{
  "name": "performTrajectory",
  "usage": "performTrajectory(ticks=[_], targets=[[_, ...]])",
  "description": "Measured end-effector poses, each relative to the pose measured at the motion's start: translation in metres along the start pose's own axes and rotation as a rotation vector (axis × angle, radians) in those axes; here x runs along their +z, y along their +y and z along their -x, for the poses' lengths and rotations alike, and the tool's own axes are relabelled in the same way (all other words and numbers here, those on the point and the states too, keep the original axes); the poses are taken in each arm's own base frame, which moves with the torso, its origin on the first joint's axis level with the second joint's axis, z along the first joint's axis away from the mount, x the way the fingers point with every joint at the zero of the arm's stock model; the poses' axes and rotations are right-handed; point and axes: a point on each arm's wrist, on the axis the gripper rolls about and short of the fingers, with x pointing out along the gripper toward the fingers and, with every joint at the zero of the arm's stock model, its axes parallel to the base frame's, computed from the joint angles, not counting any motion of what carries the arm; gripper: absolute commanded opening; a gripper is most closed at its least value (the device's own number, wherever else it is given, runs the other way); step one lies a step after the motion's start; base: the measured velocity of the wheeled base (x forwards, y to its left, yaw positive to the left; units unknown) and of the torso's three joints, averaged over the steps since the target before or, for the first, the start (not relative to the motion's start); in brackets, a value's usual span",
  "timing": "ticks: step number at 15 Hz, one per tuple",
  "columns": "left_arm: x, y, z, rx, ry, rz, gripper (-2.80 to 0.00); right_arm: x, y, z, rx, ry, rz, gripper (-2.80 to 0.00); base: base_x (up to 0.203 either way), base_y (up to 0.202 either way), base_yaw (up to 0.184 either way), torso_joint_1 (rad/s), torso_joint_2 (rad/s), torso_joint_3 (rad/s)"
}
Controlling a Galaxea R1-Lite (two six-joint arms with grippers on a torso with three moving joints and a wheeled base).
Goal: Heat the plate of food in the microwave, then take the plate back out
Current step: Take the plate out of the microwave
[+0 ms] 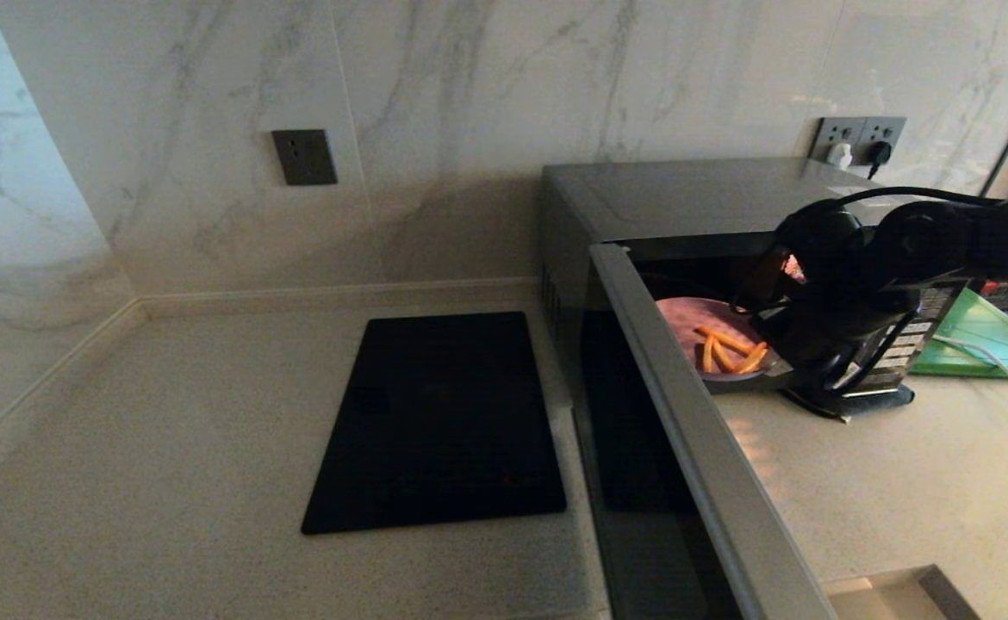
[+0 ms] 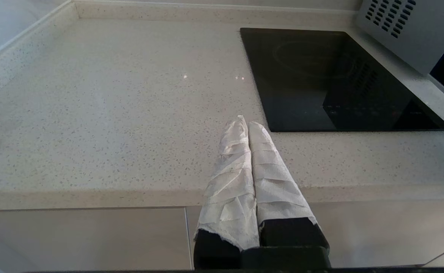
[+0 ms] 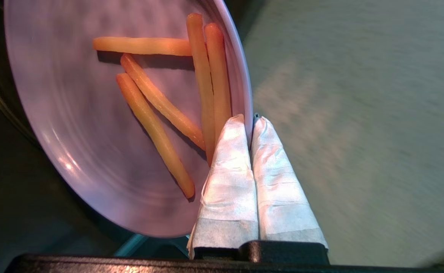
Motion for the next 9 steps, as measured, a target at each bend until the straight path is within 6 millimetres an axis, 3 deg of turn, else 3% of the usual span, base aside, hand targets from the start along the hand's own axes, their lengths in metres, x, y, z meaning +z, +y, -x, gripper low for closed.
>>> performTrajectory(ticks=[5, 9], targets=[[0.000, 0.000, 0.000, 0.000, 0.000, 0.000, -2.80, -0.007, -0.013, 0.030, -0.045, -0.027, 0.022, -2.80, 0.000, 0.000, 0.000, 0.000, 0.00, 0.000], [0.000, 0.000, 0.000, 0.000, 0.000, 0.000, -2.80, -0.020, -0.040, 0.053, -0.088, -0.007, 0.052, -2.80, 0.000, 0.000, 0.000, 0.000, 0.00, 0.000]])
